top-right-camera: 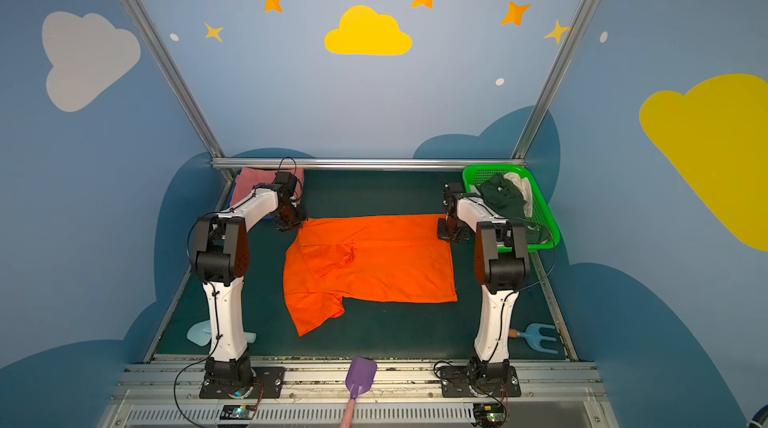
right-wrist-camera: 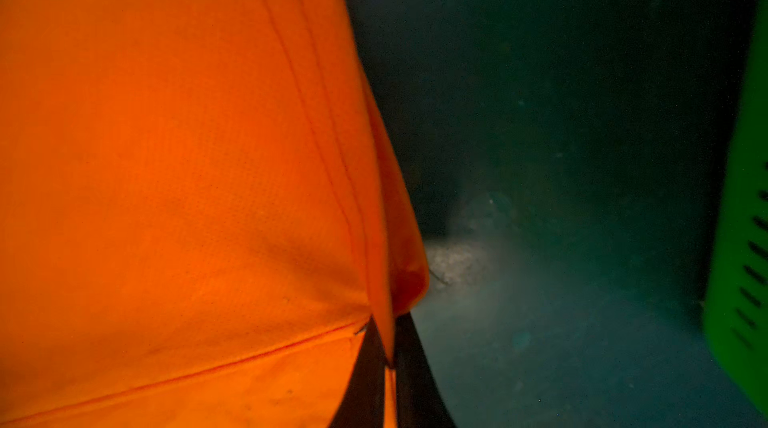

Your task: Fold and stack the t-shirts

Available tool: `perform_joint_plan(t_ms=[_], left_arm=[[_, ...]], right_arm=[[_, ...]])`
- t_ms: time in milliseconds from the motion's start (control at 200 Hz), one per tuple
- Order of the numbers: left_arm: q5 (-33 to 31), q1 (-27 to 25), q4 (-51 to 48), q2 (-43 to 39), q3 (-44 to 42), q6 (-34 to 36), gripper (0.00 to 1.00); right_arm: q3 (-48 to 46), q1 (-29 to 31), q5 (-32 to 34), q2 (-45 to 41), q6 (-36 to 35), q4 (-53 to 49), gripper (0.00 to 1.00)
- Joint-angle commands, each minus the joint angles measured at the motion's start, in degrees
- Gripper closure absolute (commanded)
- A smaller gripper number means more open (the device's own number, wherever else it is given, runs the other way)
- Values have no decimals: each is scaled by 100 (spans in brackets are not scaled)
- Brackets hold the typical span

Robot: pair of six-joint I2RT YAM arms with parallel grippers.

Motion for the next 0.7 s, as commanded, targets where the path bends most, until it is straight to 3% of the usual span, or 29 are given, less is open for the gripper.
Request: perform_joint_plan(t_ms=[0,105,140,165,200,330,451,596,696], left_arm=[[-141,84,-163,138,236,112,95],[-111,117,-245,217,383,140,95],[-93,117,-265,230,415,154,95],[-90,117,-265,230,424,143,94],[-73,117,-265,222,433,141,86],[14,117,-292,140,511,141,50],[-14,117,-309,-109,530,150,26],[-73,77,-222,-601,336,75,20],[22,-51,60,-957,-62,-51,27]], right_arm=[[148,-78,187,4,-64,-175,95],[173,-101,171,29,-85,-229,98],[179,-100,141,21,-99,-254,90],[191,-100,115,12,-108,-271,76],[193,-100,66,-26,-112,-287,67],[218,-84,-66,-311,-127,-346,49],[264,-49,-119,-735,-129,-395,43],[218,118,-358,-1299,-58,-250,41],[76,289,-925,-1436,79,87,42]])
